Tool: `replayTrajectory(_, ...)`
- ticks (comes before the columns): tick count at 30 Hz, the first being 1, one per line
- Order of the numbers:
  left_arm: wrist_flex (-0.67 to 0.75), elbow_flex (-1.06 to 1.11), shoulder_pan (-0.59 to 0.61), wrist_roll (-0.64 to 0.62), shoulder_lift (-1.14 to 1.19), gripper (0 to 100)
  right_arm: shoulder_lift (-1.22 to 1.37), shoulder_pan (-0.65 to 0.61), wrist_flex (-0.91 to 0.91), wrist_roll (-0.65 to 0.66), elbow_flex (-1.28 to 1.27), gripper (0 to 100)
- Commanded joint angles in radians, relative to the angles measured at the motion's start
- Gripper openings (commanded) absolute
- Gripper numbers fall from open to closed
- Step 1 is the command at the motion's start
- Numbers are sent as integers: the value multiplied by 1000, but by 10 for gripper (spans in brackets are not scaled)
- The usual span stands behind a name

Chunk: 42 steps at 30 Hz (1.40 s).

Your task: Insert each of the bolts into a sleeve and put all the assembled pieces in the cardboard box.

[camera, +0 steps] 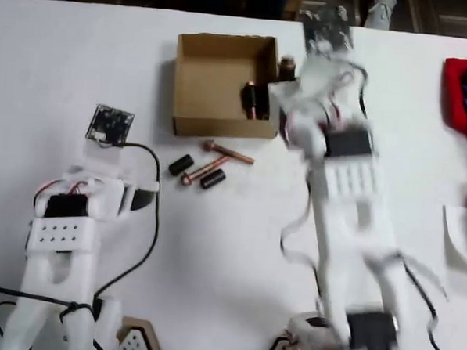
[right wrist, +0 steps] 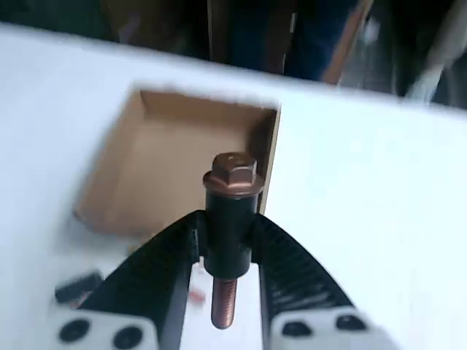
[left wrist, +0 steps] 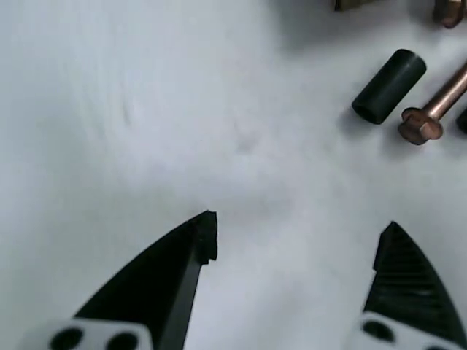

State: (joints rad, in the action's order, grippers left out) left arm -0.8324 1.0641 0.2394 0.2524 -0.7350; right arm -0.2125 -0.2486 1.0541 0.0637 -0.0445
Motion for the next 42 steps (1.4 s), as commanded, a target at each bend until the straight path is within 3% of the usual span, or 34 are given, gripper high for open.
replayTrajectory(1, 18, 1, 6, -71, -25, 350, 228, -5, 166, -9, 284, 20)
replayTrajectory(6, 20, 1, 5, -91, -23, 350, 538, -5, 176, -6, 611, 20)
replayTrajectory(13, 20, 1, 6, -92, -18, 350, 981, -93, 423, -8, 1178, 20)
replayTrajectory(19, 21, 18, 9, -92, -23, 350, 1247, -122, 372, -9, 1539, 20)
replayTrajectory(27, 124, 107, 9, -89, -23, 350, 1356, -117, 305, -9, 1582, 20)
replayTrajectory(42, 124, 108, 5, -91, -23, 350, 1365, -117, 260, -121, 1591, 20)
